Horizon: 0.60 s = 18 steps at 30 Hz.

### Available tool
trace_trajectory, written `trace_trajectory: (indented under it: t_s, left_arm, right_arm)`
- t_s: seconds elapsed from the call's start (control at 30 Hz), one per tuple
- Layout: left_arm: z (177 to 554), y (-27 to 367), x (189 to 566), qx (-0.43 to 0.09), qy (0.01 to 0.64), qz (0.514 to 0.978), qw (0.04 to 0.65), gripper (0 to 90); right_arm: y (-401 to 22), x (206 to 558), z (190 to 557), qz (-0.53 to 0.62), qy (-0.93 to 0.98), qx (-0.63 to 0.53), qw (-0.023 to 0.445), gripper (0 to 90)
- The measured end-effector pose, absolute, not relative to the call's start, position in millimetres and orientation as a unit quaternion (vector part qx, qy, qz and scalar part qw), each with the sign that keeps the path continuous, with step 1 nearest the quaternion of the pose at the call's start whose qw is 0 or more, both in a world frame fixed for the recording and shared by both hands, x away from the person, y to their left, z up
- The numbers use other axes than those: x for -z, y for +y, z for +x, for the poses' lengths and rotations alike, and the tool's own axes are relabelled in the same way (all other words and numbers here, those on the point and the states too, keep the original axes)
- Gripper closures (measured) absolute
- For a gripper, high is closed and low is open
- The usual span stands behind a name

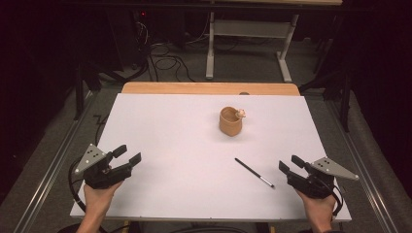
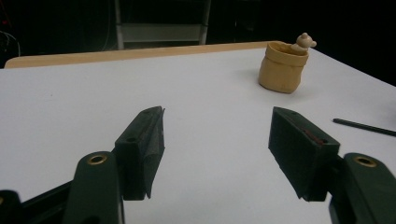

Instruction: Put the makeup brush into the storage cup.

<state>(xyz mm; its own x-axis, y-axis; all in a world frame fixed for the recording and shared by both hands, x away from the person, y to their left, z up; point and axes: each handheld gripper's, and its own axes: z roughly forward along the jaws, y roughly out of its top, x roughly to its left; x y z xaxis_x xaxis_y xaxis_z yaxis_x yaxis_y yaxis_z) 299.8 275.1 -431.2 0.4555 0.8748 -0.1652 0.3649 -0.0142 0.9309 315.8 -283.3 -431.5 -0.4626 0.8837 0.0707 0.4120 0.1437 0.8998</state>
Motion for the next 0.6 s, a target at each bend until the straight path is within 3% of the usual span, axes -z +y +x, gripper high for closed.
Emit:
trace_trajectory:
  t_s: [0.6]
  left_arm:
    - [301.5, 272.9, 431.3, -0.239, 0.460, 0.673, 0.528, 36.2]
  right_arm:
    - [-276.0, 424.9, 316.3, 0.440, 0.734, -0.461, 0.236, 52.4]
